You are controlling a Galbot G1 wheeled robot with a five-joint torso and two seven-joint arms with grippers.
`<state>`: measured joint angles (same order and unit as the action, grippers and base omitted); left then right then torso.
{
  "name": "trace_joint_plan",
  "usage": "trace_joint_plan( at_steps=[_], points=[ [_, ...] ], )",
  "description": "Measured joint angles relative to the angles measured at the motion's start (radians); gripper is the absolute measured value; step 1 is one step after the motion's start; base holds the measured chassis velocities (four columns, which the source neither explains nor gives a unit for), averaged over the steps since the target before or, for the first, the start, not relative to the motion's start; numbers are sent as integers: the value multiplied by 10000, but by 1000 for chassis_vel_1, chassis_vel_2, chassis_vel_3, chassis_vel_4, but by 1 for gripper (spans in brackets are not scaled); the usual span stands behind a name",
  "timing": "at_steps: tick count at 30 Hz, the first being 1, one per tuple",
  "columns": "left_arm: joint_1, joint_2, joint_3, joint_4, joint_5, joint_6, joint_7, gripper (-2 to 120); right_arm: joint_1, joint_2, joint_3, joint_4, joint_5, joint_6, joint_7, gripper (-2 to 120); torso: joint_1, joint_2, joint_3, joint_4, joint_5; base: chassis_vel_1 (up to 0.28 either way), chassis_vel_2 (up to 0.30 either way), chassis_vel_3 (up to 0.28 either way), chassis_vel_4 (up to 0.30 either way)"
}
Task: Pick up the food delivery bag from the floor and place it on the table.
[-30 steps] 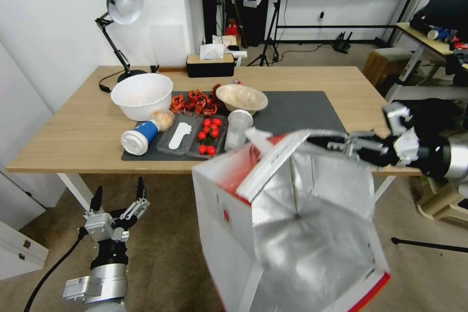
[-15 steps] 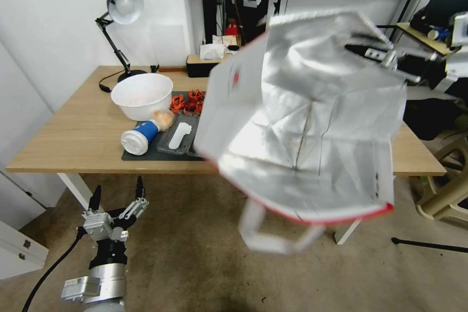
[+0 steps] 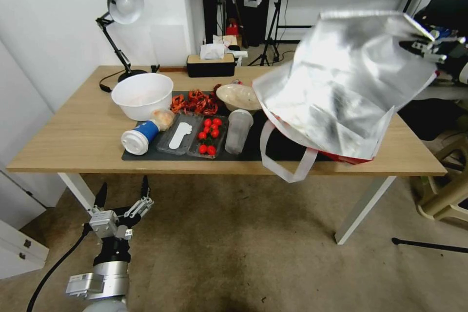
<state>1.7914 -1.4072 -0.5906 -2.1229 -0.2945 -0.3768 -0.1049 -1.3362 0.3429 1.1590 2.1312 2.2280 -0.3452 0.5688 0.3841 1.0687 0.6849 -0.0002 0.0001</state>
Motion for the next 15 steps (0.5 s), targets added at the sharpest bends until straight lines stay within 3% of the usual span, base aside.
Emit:
trace_joint_plan(
  at_steps=[15],
  points=[
    [261, -177, -29, -266, 221, -206, 13, 100, 28, 296, -341, -720, -337, 75, -6, 0, 1, 0, 0, 2, -1, 0, 0, 0, 0]
  ],
)
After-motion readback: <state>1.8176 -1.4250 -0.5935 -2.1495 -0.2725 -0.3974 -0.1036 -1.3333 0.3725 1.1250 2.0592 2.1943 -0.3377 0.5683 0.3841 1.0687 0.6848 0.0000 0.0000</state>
